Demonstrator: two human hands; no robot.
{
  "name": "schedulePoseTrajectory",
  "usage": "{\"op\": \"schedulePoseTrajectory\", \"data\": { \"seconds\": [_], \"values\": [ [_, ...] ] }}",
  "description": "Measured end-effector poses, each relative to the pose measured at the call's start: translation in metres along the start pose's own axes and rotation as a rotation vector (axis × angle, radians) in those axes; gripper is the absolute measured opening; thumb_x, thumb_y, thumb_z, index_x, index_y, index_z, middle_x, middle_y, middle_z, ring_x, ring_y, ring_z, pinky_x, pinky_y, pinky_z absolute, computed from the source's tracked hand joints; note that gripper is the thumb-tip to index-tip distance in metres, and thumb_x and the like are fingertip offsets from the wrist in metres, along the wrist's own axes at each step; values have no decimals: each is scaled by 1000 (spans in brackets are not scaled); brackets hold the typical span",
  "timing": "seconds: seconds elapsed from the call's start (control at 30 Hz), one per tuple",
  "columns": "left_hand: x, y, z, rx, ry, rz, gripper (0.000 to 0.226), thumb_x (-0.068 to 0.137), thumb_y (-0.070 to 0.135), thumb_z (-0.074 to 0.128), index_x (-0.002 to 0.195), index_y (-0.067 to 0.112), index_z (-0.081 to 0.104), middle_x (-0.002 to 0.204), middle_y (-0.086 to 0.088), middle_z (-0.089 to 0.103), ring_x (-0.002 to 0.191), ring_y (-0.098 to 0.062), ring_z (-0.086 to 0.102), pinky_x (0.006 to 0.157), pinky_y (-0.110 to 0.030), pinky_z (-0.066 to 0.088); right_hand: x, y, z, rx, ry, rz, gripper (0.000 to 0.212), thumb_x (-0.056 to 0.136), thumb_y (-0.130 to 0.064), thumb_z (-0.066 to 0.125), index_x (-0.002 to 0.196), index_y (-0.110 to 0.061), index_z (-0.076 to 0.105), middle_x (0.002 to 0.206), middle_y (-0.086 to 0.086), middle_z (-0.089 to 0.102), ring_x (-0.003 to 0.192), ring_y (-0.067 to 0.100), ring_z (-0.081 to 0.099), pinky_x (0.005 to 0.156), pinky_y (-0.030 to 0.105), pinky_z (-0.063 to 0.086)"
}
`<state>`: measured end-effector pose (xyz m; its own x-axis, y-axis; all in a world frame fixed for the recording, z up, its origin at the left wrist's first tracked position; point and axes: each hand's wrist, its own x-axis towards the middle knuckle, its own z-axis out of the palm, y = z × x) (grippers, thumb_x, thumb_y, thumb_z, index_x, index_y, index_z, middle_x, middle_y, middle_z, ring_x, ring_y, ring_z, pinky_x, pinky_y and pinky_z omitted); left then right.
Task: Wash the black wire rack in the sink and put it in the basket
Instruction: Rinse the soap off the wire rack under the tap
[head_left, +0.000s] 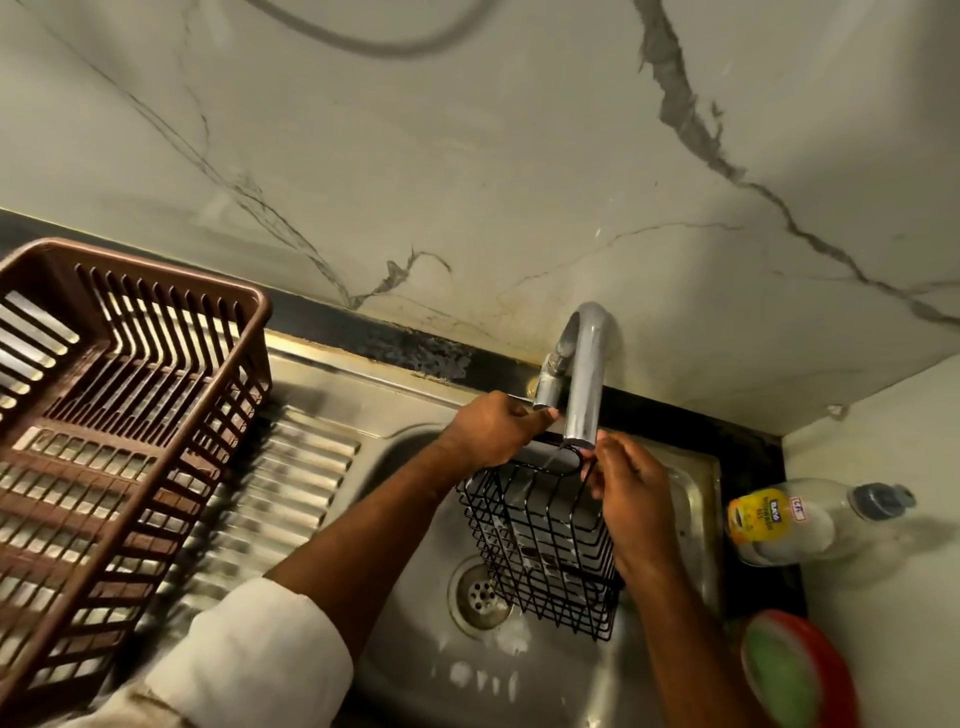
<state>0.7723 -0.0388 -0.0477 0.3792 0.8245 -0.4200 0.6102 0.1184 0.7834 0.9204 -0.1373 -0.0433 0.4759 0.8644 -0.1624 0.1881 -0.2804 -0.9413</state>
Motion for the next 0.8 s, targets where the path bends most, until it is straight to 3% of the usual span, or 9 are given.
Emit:
{"op": "schedulePoseTrajectory", "data": {
  "seconds": [0.07,0.13,0.23,0.33,0.43,0.57,0.67,0.73,0.8],
  "values": [
    [-1,3,-1,94,57,39,50,101,52,51,67,16,59,59,-2,53,54,-16,48,60,-30,42,0,-2,3,6,27,-35,29,103,-23,54,79,-30,68,73,-4,68,66,9,59,62,23,46],
    [-5,11,0,232,57,84,44,103,51,45,82,19,67,74,-3,65,70,-18,60,75,-36,50,0,-6,7,8,79,-79,33,102,-22,56,72,-31,66,69,-6,67,64,9,59,56,16,45],
    [-17,27,9,476,55,200,39,105,47,41,119,21,66,110,-7,70,107,-23,62,107,-47,37,4,-10,14,-4,128,-112,38,101,-25,60,65,-31,68,66,9,67,62,24,61,59,32,50],
    [-26,35,25,603,92,272,52,103,49,28,130,16,58,123,-12,65,120,-29,57,110,-50,38,6,-11,12,-1,154,-87,33,101,-29,59,71,-33,73,70,3,71,66,20,66,69,46,56],
    [-35,38,34,573,114,338,50,105,46,24,126,16,58,125,-13,63,126,-29,53,116,-48,33,2,-13,6,17,191,-36,30,101,-30,59,74,-31,74,73,-6,75,73,17,72,74,42,58],
    [-48,23,32,489,130,443,53,107,44,20,126,17,61,132,-13,62,131,-30,51,115,-46,36,-3,-9,1,-14,221,-68,37,101,-28,60,68,-15,71,62,6,68,57,20,63,59,37,49],
    [-41,5,15,366,96,291,44,109,38,32,135,13,58,141,-9,57,137,-28,46,117,-40,32,-8,-8,-1,-20,221,-91,44,101,-25,59,60,-8,60,50,4,55,46,7,47,53,26,37],
    [-38,2,7,400,79,240,51,106,44,29,138,15,57,144,-6,55,138,-27,43,119,-43,27,-11,-9,0,-23,232,-76,45,101,-26,59,60,-8,60,51,5,54,45,5,44,51,24,36],
    [-43,14,11,534,70,322,66,99,49,17,139,18,58,147,-6,54,144,-28,39,123,-48,17,-13,-12,4,-7,236,-46,43,101,-25,58,60,-13,61,51,1,52,45,4,43,48,23,36]
  ]
}}
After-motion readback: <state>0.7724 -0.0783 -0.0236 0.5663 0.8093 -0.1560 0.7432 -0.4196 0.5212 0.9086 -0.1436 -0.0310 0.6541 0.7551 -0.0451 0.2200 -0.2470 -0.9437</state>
